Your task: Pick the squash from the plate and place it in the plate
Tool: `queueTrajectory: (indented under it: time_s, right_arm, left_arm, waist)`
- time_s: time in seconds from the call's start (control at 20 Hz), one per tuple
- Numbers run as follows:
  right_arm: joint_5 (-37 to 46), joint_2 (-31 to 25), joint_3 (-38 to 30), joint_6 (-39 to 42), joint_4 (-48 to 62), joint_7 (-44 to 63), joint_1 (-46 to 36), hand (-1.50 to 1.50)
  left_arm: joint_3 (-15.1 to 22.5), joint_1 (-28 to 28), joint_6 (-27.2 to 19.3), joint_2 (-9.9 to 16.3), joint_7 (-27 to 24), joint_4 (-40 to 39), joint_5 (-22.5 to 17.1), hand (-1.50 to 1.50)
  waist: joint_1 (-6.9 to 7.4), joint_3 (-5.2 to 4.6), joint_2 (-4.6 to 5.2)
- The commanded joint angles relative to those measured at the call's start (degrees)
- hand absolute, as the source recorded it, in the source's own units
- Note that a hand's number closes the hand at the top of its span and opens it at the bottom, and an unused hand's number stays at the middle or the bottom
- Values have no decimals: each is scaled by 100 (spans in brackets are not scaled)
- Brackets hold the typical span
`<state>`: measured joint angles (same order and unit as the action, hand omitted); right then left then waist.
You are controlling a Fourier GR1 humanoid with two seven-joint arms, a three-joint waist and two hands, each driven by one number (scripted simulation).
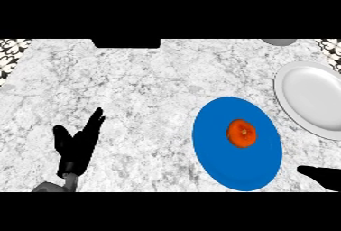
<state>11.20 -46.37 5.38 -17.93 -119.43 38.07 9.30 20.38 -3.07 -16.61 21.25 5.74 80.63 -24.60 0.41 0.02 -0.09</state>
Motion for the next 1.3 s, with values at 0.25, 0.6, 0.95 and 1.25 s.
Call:
queueTrajectory:
  time_s: [0.25, 0.6, 0.95, 1.25]
  right_arm:
    - [1099, 652, 1185, 756, 350, 1873, -1530, -150]
    - [1888, 1727, 1948, 988, 873, 2671, -2040, -150]
    - [1901, 2029, 1771, 1326, 639, 2478, -1565, -150]
    - [2560, 2600, 1828, 1283, 1686, 2233, -1916, -150]
  left_arm:
    - [-66, -155, 110, -303, 238, -173, 175, 0]
    - [-252, 22, 245, -251, 232, -206, 307, 0]
    - [-157, 404, 67, -514, 422, 341, 608, 0]
    - [-346, 435, 257, -733, 214, -25, 736, 0]
  waist:
    - [19, -6, 22]
    - [6, -6, 16]
    - [-54, -2, -3]
    - [-30, -3, 7]
